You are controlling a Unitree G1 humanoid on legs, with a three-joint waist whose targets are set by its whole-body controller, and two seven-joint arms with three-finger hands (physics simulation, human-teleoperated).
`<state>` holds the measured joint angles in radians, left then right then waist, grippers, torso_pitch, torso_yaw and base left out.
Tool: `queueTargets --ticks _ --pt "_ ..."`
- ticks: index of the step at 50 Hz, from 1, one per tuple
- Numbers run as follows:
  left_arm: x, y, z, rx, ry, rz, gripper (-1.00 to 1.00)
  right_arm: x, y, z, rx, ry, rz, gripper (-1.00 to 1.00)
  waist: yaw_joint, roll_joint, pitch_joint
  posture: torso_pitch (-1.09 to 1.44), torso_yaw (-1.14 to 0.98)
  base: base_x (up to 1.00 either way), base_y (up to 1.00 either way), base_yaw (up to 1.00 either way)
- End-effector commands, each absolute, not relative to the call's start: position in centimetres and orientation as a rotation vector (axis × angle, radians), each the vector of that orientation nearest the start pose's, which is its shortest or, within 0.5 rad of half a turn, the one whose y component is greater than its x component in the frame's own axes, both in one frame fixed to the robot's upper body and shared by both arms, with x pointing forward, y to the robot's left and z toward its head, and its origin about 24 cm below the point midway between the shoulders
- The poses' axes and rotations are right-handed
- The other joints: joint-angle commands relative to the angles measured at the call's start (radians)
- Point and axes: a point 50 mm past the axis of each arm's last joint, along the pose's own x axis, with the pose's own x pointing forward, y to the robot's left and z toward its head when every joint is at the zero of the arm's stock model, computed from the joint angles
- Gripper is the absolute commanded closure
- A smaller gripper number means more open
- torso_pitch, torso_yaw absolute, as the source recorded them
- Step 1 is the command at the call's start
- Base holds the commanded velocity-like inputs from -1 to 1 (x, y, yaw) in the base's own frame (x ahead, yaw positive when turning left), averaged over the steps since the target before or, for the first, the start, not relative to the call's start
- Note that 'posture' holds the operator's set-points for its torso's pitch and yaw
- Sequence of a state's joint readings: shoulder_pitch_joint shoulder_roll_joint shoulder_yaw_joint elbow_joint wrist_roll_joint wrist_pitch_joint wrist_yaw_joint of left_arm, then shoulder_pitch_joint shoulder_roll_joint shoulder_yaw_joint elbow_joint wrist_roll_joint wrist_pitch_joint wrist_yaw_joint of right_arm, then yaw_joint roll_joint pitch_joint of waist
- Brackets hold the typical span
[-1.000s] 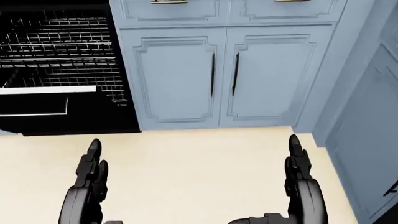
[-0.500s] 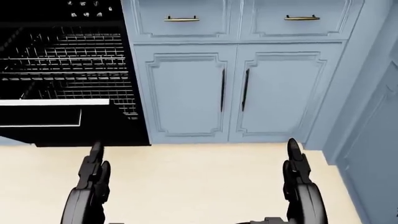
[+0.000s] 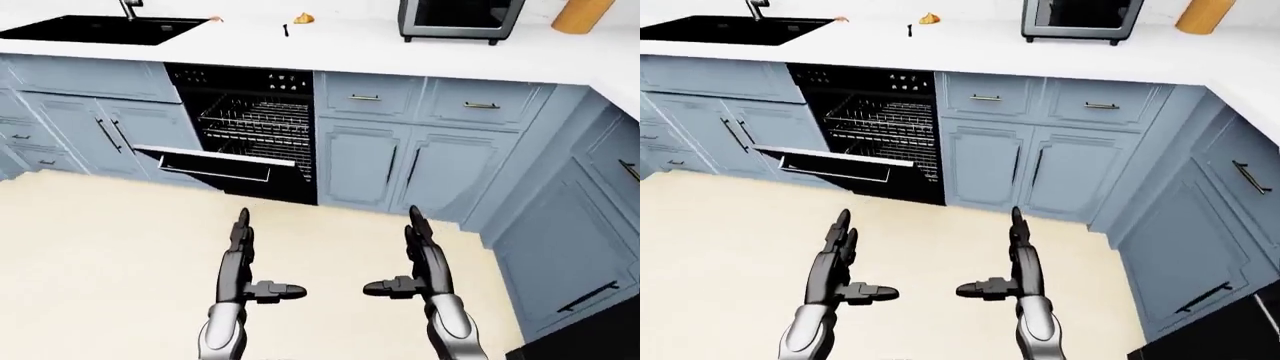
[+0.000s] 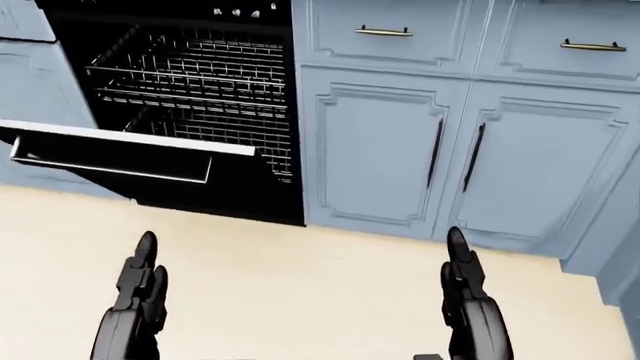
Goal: Close the dishwasher door
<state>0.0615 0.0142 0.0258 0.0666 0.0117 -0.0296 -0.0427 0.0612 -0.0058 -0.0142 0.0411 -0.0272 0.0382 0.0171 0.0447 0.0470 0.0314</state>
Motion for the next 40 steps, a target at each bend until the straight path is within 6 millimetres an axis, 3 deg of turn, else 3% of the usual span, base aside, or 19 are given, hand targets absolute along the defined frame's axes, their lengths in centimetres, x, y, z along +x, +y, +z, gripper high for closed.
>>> queueTargets --ticks 1,7,9,10,11,13,16,22,24,25,26,30,34,37,39,40 --pt "24.56 15.23 3.47 0.020 -0.012 -0.030 -1.00 24.47 -16.24 3.16 -0.041 0.043 -0.033 -1.00 -0.007 -0.009 -0.017 0.00 0.00 0.00 0.00 0.66" --pt "24.56 15.12 3.41 0.019 -0.011 -0.033 -1.00 24.46 -16.22 3.38 -0.039 0.045 -0.033 -1.00 -0.020 -0.070 0.003 0.00 0.00 0.00 0.00 0.66" --pt "24.57 15.13 3.47 0.019 -0.012 -0.033 -1.00 24.45 -16.21 3.42 -0.038 0.044 -0.031 -1.00 -0.025 -0.117 -0.005 0.00 0.00 0.00 0.00 0.66" --pt "24.58 15.14 3.47 0.019 -0.012 -0.033 -1.00 24.46 -16.22 3.43 -0.039 0.044 -0.032 -1.00 -0.033 -0.158 -0.023 0.00 0.00 0.00 0.00 0.66" --pt "24.59 15.14 3.46 0.019 -0.012 -0.033 -1.00 24.47 -16.21 3.46 -0.038 0.044 -0.031 -1.00 -0.043 -0.107 -0.007 0.00 0.00 0.00 0.00 0.66" --pt "24.62 15.16 3.41 0.019 -0.012 -0.032 -1.00 24.52 -16.25 3.41 -0.038 0.047 -0.033 -1.00 -0.035 -0.124 -0.005 0.00 0.00 0.00 0.00 0.66" --pt "24.65 15.24 3.39 0.019 -0.011 -0.029 -1.00 24.49 -16.21 3.27 -0.037 0.049 -0.032 -1.00 -0.036 -0.102 -0.012 0.00 0.00 0.00 0.00 0.65" --pt "24.58 15.20 3.47 0.020 -0.013 -0.031 -1.00 24.37 -16.25 3.26 -0.035 0.052 -0.032 -1.00 -0.043 -0.024 -0.002 0.00 0.00 0.00 0.00 0.62" --pt "24.58 15.24 3.47 0.020 -0.013 -0.029 -1.00 24.42 -16.22 3.24 -0.035 0.054 -0.031 -1.00 -0.042 0.017 -0.007 0.00 0.00 0.00 0.00 0.61" --pt "24.56 15.22 3.45 0.020 -0.013 -0.030 -1.00 24.41 -16.21 3.18 -0.035 0.056 -0.030 -1.00 -0.040 0.053 -0.021 0.00 0.00 0.00 0.00 0.59" --pt "24.55 15.20 3.43 0.021 -0.013 -0.031 -1.00 24.40 -16.23 3.18 -0.035 0.056 -0.030 -1.00 -0.027 0.031 -0.019 0.00 0.00 0.00 0.00 0.58" --pt "24.56 15.25 3.46 0.021 -0.014 -0.028 -1.00 24.36 -16.21 3.18 -0.034 0.055 -0.031 -1.00 -0.017 -0.003 -0.020 0.00 0.00 0.00 0.00 0.55" --pt "24.53 15.20 3.43 0.022 -0.014 -0.030 -1.00 24.28 -16.27 3.20 -0.035 0.055 -0.032 -1.00 -0.022 -0.038 -0.005 0.00 0.00 0.00 0.00 0.54" --pt "24.57 15.22 3.39 0.021 -0.014 -0.030 -1.00 24.35 -16.17 3.15 -0.036 0.057 -0.029 -1.00 -0.028 -0.075 -0.001 0.00 0.00 0.00 0.00 0.53" --pt "24.56 15.22 3.40 0.021 -0.015 -0.029 -1.00 24.32 -16.19 3.16 -0.036 0.058 -0.029 -1.00 -0.032 -0.128 -0.012 0.00 0.00 0.00 0.00 0.54" --pt "24.56 15.21 3.40 0.021 -0.015 -0.029 -1.00 24.28 -16.22 3.17 -0.036 0.057 -0.029 -1.00 -0.029 -0.130 -0.023 0.00 0.00 0.00 0.00 0.55"
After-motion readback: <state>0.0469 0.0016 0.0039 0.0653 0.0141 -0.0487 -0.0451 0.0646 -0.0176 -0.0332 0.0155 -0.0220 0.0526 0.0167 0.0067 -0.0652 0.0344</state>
